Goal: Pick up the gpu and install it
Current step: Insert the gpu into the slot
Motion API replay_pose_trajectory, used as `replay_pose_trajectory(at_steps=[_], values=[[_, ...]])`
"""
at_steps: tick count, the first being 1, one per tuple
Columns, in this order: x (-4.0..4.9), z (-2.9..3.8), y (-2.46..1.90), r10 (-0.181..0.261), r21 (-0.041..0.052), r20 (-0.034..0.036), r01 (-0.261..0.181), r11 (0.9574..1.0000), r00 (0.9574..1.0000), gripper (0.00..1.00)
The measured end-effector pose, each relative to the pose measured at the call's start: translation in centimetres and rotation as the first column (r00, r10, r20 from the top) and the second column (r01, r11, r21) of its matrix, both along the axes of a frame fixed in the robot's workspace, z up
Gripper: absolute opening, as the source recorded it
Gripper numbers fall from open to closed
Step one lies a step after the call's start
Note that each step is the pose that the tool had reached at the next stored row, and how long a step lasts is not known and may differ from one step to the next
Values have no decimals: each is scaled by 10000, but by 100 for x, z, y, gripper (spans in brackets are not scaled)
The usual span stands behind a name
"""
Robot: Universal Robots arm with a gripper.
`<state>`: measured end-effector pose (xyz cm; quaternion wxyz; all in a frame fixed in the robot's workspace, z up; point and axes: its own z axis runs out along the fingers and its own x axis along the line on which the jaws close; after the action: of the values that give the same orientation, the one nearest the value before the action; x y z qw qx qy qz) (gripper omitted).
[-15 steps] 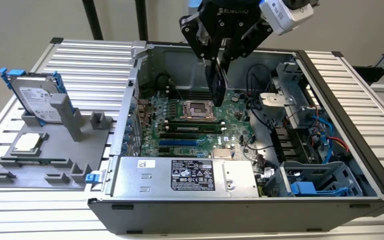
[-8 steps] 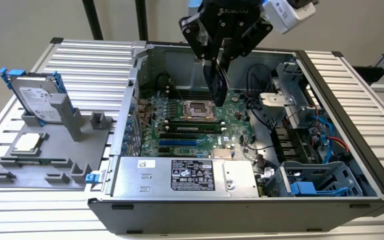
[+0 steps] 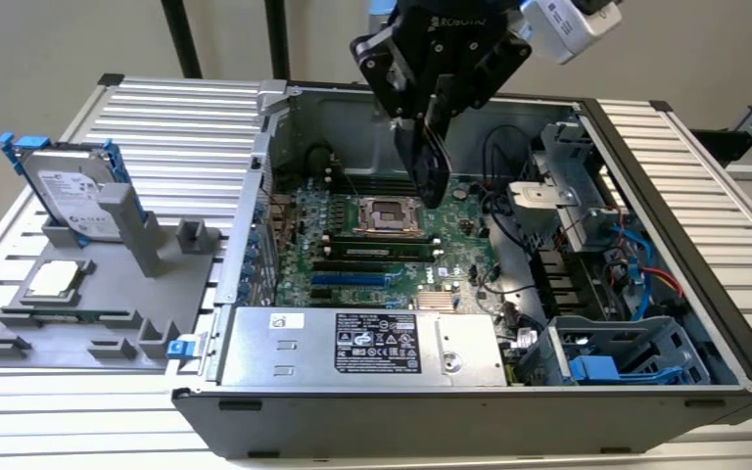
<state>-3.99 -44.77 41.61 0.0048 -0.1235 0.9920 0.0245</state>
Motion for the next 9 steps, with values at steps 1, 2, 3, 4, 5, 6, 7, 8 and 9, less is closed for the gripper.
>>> replay_pose_trajectory(at_steps=[1,2,3,4,5,6,7,8,9], values=[[0,0,0,84,0,0,-84,10000,10000,0],[0,0,0,176,0,0,-176,9998,9998,0],[0,0,0,257,0,0,-257,9997,9997,0],[0,0,0,339,0,0,-339,9994,9994,0],[0,0,0,427,0,0,-427,9991,9991,0],[0,0,0,511,0,0,-511,9987,9987,0],[0,0,0,594,1,0,-594,9982,9982,0],[0,0,0,683,0,0,-683,9977,9977,0],[0,0,0,772,1,0,-772,9970,9970,0]])
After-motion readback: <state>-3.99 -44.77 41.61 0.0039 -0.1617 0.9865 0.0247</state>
